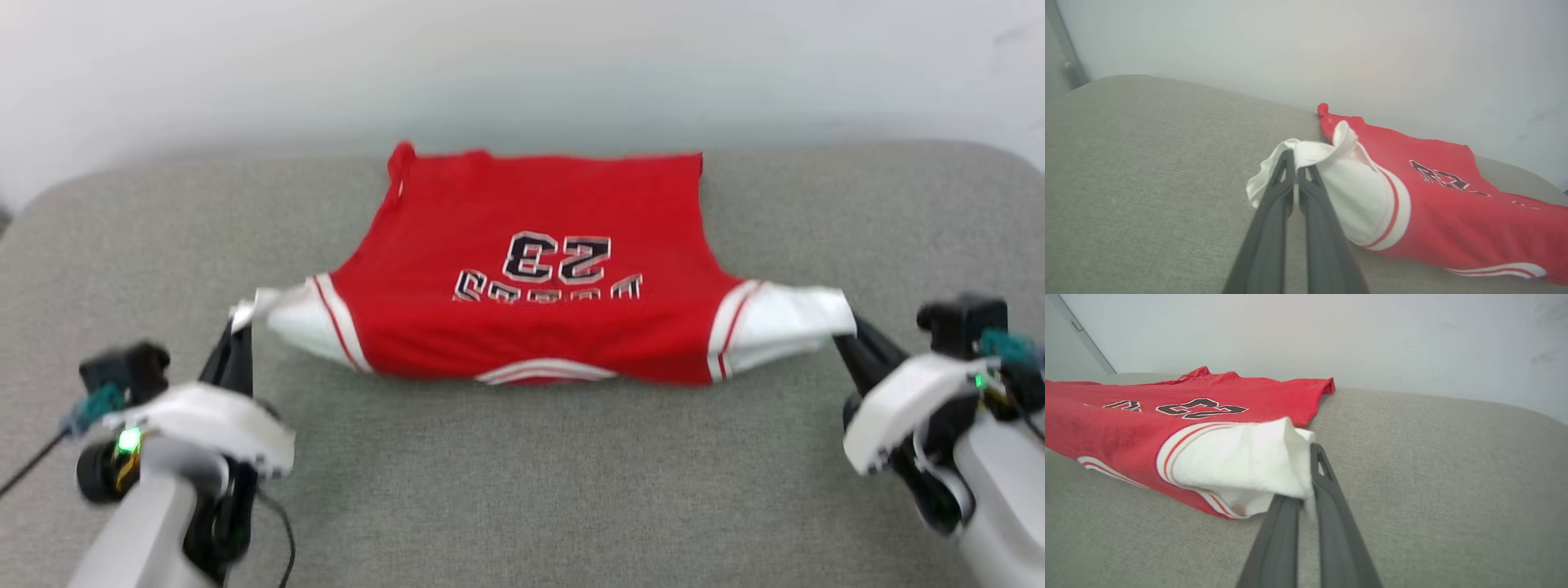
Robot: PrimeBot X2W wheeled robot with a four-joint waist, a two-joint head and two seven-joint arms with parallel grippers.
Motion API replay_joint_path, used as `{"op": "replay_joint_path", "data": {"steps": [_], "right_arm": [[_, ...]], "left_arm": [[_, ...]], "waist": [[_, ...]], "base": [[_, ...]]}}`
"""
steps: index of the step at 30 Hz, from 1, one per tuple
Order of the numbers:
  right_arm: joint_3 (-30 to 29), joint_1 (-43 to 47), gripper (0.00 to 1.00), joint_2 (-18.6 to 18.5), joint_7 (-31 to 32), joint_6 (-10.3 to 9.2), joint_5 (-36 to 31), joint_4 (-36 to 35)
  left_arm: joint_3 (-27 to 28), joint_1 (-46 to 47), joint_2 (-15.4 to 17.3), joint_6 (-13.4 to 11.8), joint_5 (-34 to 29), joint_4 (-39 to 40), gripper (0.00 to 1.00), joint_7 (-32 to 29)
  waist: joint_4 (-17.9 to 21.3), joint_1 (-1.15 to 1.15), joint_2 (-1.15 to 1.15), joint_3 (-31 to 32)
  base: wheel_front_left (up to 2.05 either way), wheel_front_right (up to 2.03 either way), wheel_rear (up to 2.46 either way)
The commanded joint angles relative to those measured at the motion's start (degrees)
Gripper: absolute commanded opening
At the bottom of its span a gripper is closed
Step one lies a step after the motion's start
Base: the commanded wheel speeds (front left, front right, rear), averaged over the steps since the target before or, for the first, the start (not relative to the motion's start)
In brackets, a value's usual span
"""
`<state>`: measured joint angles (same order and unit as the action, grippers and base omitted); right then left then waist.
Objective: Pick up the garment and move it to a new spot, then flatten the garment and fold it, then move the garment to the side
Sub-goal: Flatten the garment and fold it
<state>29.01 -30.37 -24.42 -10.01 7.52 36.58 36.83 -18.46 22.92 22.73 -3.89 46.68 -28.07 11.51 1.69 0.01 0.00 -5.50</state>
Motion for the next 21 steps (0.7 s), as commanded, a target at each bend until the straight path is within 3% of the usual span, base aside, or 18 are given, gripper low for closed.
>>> {"op": "replay_joint_path", "data": {"steps": [1,9,12,16,21], "right_arm": [[-1.55,3.34,0.0,-0.66,1.07,-0.06,-0.65,-2.12],[-14.28,21.75,0.0,0.76,9.66,-0.06,-6.21,-18.91],[-19.62,29.79,0.0,3.37,14.36,-0.06,-8.58,-26.65],[-24.7,38.08,0.0,7.58,20.1,-0.06,-11.45,-34.21],[-26.43,41.22,0.0,11.66,23.59,-0.06,-13.44,-35.11]], "left_arm": [[0.47,-4.27,1.56,-2.48,0.23,4.92,0.0,-1.56],[3.15,-25.72,7.45,-17.45,0.51,34.95,0.0,-9.73],[3.64,-31.88,8.44,-21.27,0.9,41.84,0.0,-11.52],[3.27,-37.2,8.37,-23.17,1.82,43.63,0.0,-12.64],[1.92,-36.41,5.8,-20.87,2.54,39.08,0.0,-10.7]], "waist": [[-0.21,-0.01,0.0,1.89],[-0.65,-0.01,0.0,3.38],[-1.2,-0.01,0.0,3.56],[-1.72,-0.01,0.0,3.15],[-2.14,-0.01,0.0,2.4]], "base": [[0.0,0.0,0.0],[0.0,0.0,0.0],[0.0,0.0,0.0],[0.0,0.0,0.0],[0.0,0.0,0.0]]}}
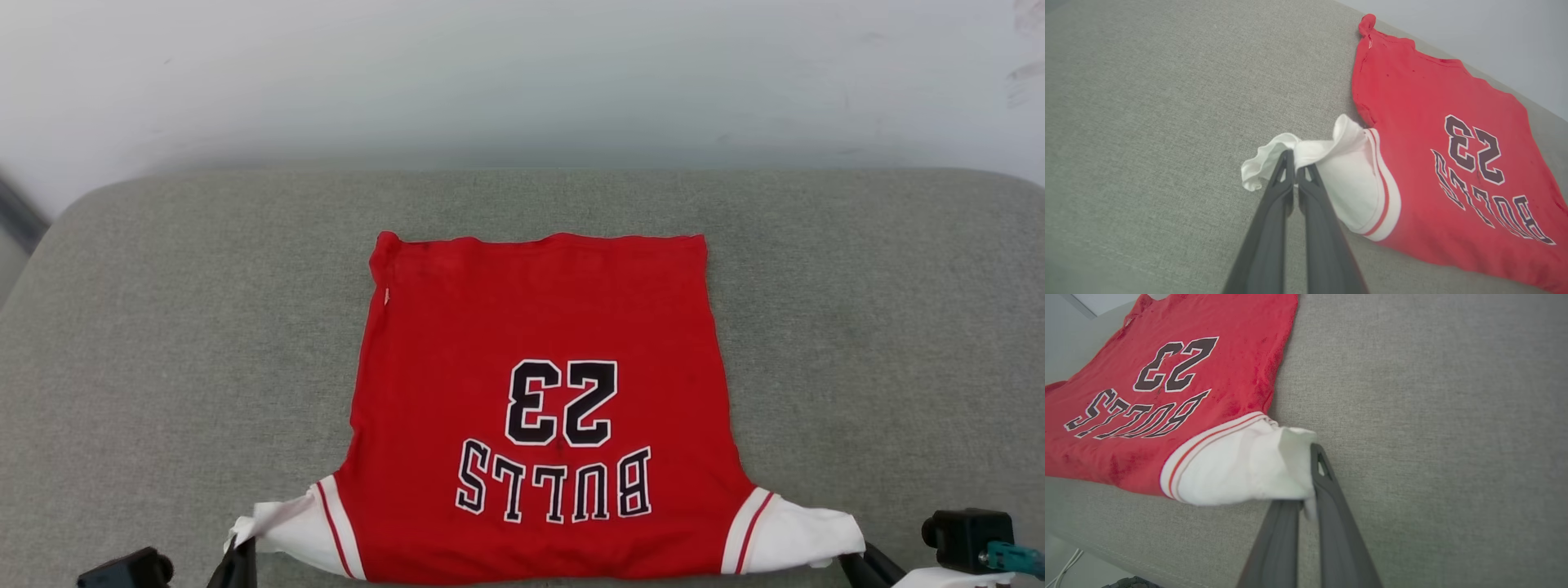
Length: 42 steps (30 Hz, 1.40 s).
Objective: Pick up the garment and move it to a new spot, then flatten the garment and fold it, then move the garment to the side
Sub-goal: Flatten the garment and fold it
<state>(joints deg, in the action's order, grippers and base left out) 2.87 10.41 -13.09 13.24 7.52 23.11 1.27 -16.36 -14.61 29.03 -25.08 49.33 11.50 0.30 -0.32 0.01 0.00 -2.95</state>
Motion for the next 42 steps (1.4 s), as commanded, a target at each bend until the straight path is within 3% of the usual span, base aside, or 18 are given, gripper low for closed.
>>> {"op": "replay_joint_path", "data": {"steps": [1,2,3,10,16,21,30,38,42], "right_arm": [[-0.21,0.33,0.2,0.73,0.47,-0.05,-0.23,1.02],[-0.03,-0.16,0.46,1.01,0.16,-0.05,-0.32,1.71],[0.18,-0.66,1.0,1.14,0.07,-0.05,-0.22,2.44],[-0.4,-8.02,1.0,-1.23,-3.51,-0.05,1.45,3.76],[-4.45,-22.76,1.0,-2.34,-1.73,-0.05,3.8,8.85],[-5.2,-37.52,1.0,-4.84,4.54,-0.05,4.8,19.37],[-4.79,-57.58,1.0,-8.64,23.05,-0.05,3.63,35.27],[-5.1,-64.79,1.0,-8.21,29.74,-0.05,0.64,41.45],[-5.59,-63.57,1.0,-6.45,34.31,-0.07,0.08,46.5]], "left_arm": [[-0.53,1.67,-0.68,0.93,-0.53,-1.27,0.0,1.14],[-0.82,2.42,-1.2,1.61,-0.72,-1.95,0.0,1.9],[-1.3,2.94,-1.74,2.23,-0.77,-2.59,0.0,2.32],[-4.19,6.84,-3.08,4.69,-3.15,-3.18,0.0,4.19],[-5.89,10.54,-3.48,5.03,-5.46,-0.74,0.0,4.4],[-7.95,14.3,-4.71,6.04,-7.02,0.8,0.0,4.7],[-10.82,20.54,-6.98,9.1,-9.25,1.14,0.0,6.42],[-12.1,23.17,-9.07,10.95,-9.21,-0.34,0.0,8.08],[-12.39,24.05,-9.76,11.79,-9.0,-1.68,0.0,8.8]], "waist": [[-0.21,-0.01,0.0,-0.3],[-0.35,-0.01,0.0,-0.5],[-0.59,-0.01,0.0,-0.6],[-3.31,-0.01,0.0,-2.13],[-6.26,-0.01,0.0,-6.61],[-10.04,-0.01,0.0,-11.76],[-16.53,-0.01,0.0,-19.56],[-18.67,-0.01,0.0,-23.62],[-19.06,-0.01,0.0,-24.38]], "base": [[0.0,0.0,0.0],[0.0,0.0,0.0],[0.0,0.0,0.0],[0.0,0.0,0.0],[0.0,0.0,0.0],[0.0,0.0,0.0],[0.0,0.0,0.0],[0.0,0.0,0.0],[0.0,0.0,0.0]]}}
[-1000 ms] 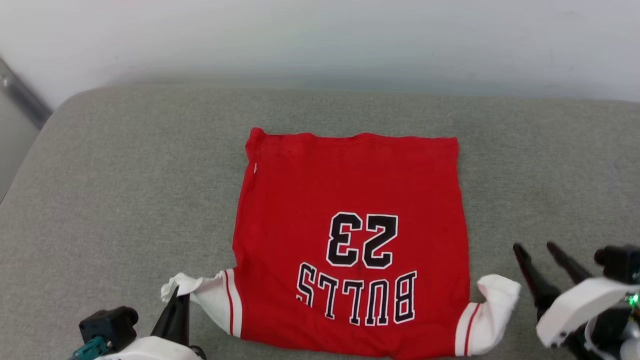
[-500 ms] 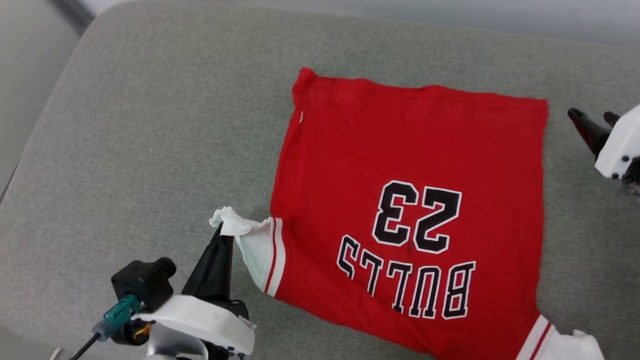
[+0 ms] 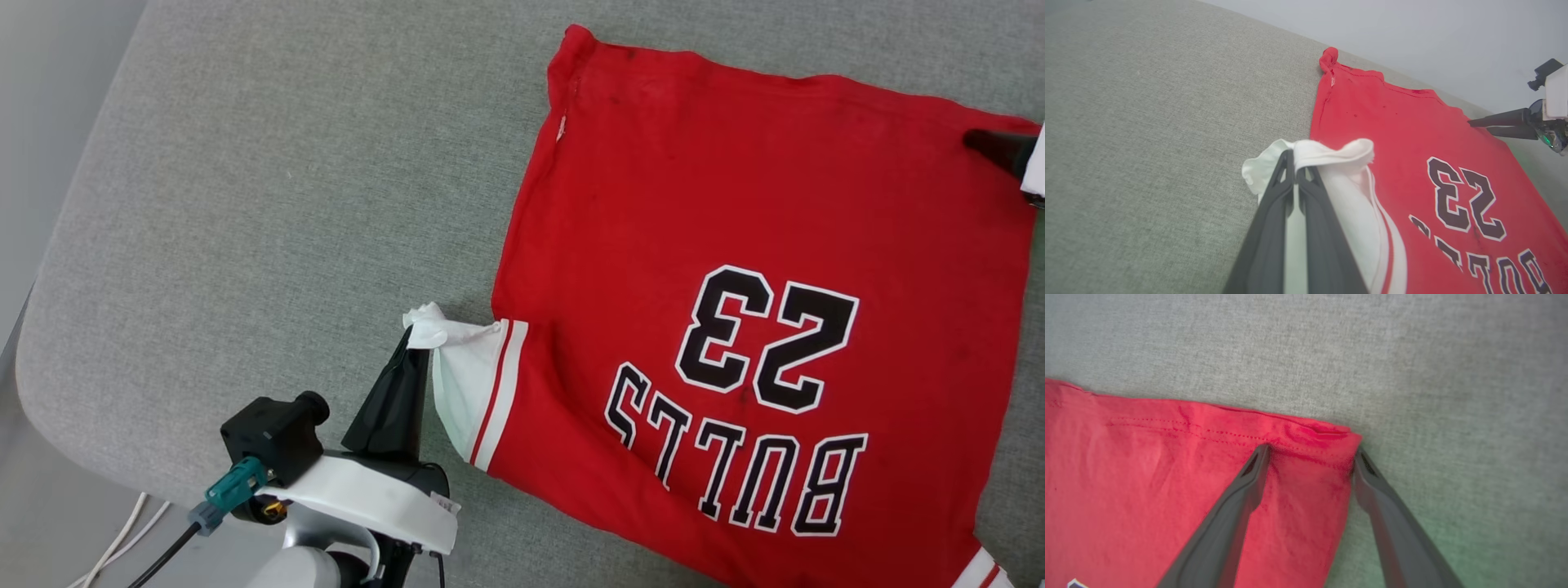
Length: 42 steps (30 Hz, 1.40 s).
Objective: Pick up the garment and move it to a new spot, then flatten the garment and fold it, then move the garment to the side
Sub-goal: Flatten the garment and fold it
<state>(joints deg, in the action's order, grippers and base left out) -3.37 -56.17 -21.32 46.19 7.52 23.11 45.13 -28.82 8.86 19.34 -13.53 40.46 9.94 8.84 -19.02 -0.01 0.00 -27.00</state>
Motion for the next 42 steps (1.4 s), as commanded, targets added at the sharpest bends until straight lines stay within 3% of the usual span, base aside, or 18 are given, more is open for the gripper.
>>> {"op": "replay_joint_path", "data": {"steps": [1,2,3,4,10,16,22,26,33,39,40,41,42], "right_arm": [[0.7,3.62,0.99,2.08,2.96,-0.06,-0.2,3.88],[0.55,4.12,0.5,2.21,4.17,-0.06,-0.4,4.85],[0.36,4.51,0.19,2.37,4.95,-0.06,-0.51,5.36],[0.09,4.67,0.0,2.38,5.72,-0.06,-0.83,5.87],[0.28,2.94,0.0,0.4,4.53,-0.06,-2.92,3.31],[4.22,4.43,0.0,-3.32,3.99,-0.07,-2.89,-4.09],[8.19,16.04,0.0,-7.07,4.42,-0.06,1.47,-17.17],[7.29,28.78,0.0,-8.32,5.75,-0.06,3.44,-26.6],[1.89,52.83,0.0,-4.48,8.47,-0.06,4.44,-39.09],[-1.09,65.53,0.0,2.09,9.15,-0.05,3.87,-41.93],[-1.21,66.88,0.01,3.13,9.03,-0.06,4.0,-41.63],[-1.31,67.86,0.33,4.59,8.79,-0.06,4.83,-41.35],[-1.28,68.18,1.0,5.0,7.59,-0.04,4.56,-41.82]], "left_arm": [[0.02,0.91,-0.27,0.38,-0.06,-0.38,0.0,0.5],[-0.03,1.15,-0.39,0.54,0.0,-0.67,0.0,0.54],[-0.08,1.25,-0.52,0.71,0.06,-0.97,0.0,0.67],[-0.08,1.3,-0.62,0.84,0.15,-1.28,0.0,0.75],[0.15,0.77,-0.43,0.72,0.55,-3.17,0.0,0.99],[1.61,-1.63,1.23,-0.12,1.83,-5.44,0.0,0.58],[4.13,-4.95,3.31,-1.6,3.41,-6.92,0.0,0.18],[4.88,-7.73,4.48,-3.09,4.1,-7.08,0.0,-0.49],[5.97,-12.01,6.15,-4.77,5.62,-7.07,0.0,-2.19],[6.03,-13.66,6.96,-5.71,6.27,-6.44,0.0,-3.66],[5.96,-13.84,7.06,-5.71,6.37,-6.35,0.0,-3.94],[5.9,-14.02,7.17,-5.85,6.49,-6.33,0.0,-4.14],[5.9,-14.18,7.29,-5.98,6.53,-6.25,0.0,-4.39]], "waist": [[-0.46,0.01,0.0,-0.35],[-0.53,0.01,0.0,-0.31],[-0.56,0.01,0.0,-0.22],[-0.55,0.01,0.0,-0.06],[0.49,0.01,0.0,2.84],[4.33,0.01,0.0,8.62],[10.8,0.01,0.0,14.31],[15.23,0.01,0.0,17.78],[21.04,0.01,0.0,21.53],[23.39,0.01,0.0,22.87],[23.54,0.01,0.0,22.96],[23.68,0.01,0.0,23.04],[23.85,0.01,0.0,23.06]], "base": [[0.0,0.0,0.0],[0.0,0.0,0.0],[0.0,0.0,0.0],[0.0,0.0,0.0],[0.0,0.0,0.0],[0.0,0.0,0.0],[0.0,0.0,0.0],[0.0,0.0,0.0],[0.0,0.0,0.0],[0.0,0.0,0.0],[0.0,0.0,0.0],[0.0,0.0,0.0],[0.0,0.0,0.0]]}}
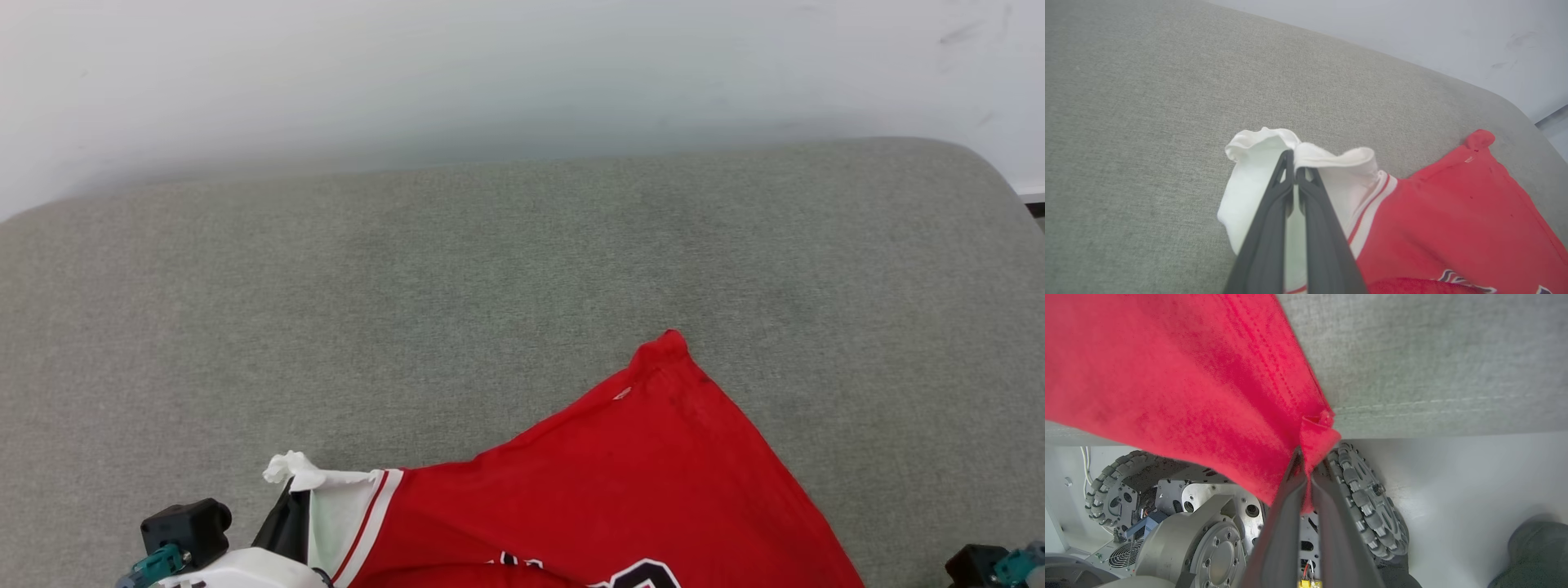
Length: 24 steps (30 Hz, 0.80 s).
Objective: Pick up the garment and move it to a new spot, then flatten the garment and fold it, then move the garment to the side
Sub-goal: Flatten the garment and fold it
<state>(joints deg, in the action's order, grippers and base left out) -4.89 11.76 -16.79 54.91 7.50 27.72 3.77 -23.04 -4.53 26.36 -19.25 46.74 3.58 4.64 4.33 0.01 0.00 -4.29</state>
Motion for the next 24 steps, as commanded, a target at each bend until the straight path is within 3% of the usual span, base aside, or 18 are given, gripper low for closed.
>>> {"op": "replay_joint_path", "data": {"steps": [1,7,11,14,19,24], "right_arm": [[-0.12,0.4,1.0,0.72,-2.51,-0.03,-0.02,-0.8],[-0.75,-2.98,1.0,0.37,-18.78,-0.03,-0.73,-3.08],[-1.12,-7.58,1.0,0.98,-30.98,-0.03,-1.43,-1.98],[-0.12,-12.14,1.0,1.46,-36.22,-0.02,-1.28,0.66],[3.9,-21.47,1.0,0.3,-34.56,-0.02,0.25,5.15],[10.06,-30.47,1.0,-1.63,-22.22,-0.02,1.84,8.06]], "left_arm": [[0.07,-0.9,0.38,-0.36,0.17,0.17,0.0,-0.33],[-0.1,-0.45,0.87,-0.97,-0.24,1.49,0.0,-0.86],[-0.3,0.49,1.12,-1.25,-0.7,2.43,0.0,-1.25],[-0.53,1.39,1.12,-1.29,-1.06,3.13,0.0,-1.39],[-1.5,4.11,0.74,-0.87,-1.99,4.34,0.0,-1.78],[-2.71,8.07,-0.03,0.5,-3.03,4.21,0.0,-2.0]], "waist": [[0.63,-0.01,0.0,0.35],[1.0,-0.01,0.0,-0.2],[0.61,-0.01,0.0,-0.78],[-0.02,-0.01,0.0,-1.63],[-2.03,-0.01,0.0,-4.56],[-4.62,-0.01,0.0,-7.56]], "base": [[0.0,0.0,0.0],[0.0,0.0,0.0],[0.0,0.0,0.0],[0.0,0.0,0.0],[0.0,0.0,0.0],[0.0,0.0,0.0]]}}
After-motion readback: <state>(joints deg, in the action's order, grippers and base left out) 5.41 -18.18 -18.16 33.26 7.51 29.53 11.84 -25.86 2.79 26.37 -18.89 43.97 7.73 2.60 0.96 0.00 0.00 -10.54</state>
